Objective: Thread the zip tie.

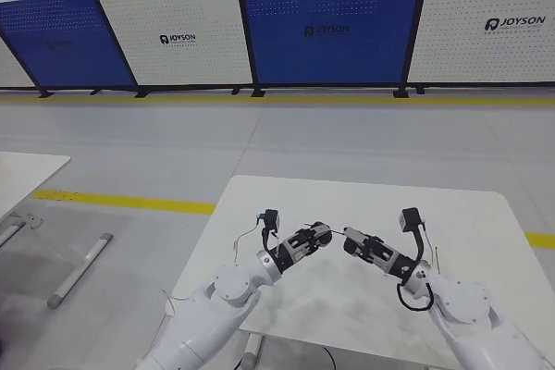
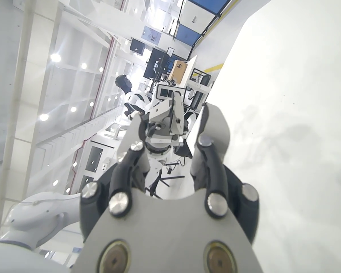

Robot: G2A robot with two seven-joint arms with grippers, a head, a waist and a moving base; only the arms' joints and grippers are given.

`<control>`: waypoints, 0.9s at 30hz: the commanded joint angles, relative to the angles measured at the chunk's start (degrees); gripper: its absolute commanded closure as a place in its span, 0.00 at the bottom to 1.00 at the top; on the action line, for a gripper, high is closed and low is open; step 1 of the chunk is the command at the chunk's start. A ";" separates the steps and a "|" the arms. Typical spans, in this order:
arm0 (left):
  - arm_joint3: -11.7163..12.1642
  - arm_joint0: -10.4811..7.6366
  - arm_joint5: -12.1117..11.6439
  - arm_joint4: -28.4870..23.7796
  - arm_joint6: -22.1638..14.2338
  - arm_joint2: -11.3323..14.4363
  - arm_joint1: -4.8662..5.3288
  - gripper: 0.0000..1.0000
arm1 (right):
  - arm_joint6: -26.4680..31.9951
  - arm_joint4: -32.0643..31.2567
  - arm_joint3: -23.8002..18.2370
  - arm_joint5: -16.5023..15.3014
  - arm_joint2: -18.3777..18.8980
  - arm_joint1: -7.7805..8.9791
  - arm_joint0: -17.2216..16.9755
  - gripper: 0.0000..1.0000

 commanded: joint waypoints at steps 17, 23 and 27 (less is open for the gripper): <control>-2.99 1.56 5.95 0.96 -1.35 -2.14 0.76 1.00 | 9.90 -0.76 -4.85 9.22 7.35 2.24 -2.76 0.00; -4.59 3.77 3.41 0.74 4.96 -1.87 0.42 1.00 | 12.59 -10.68 -6.26 11.21 7.30 2.94 -1.84 0.00; -4.56 4.10 4.48 2.12 4.76 -1.66 0.51 1.00 | 18.84 -22.66 -9.69 14.99 8.45 4.19 0.34 0.00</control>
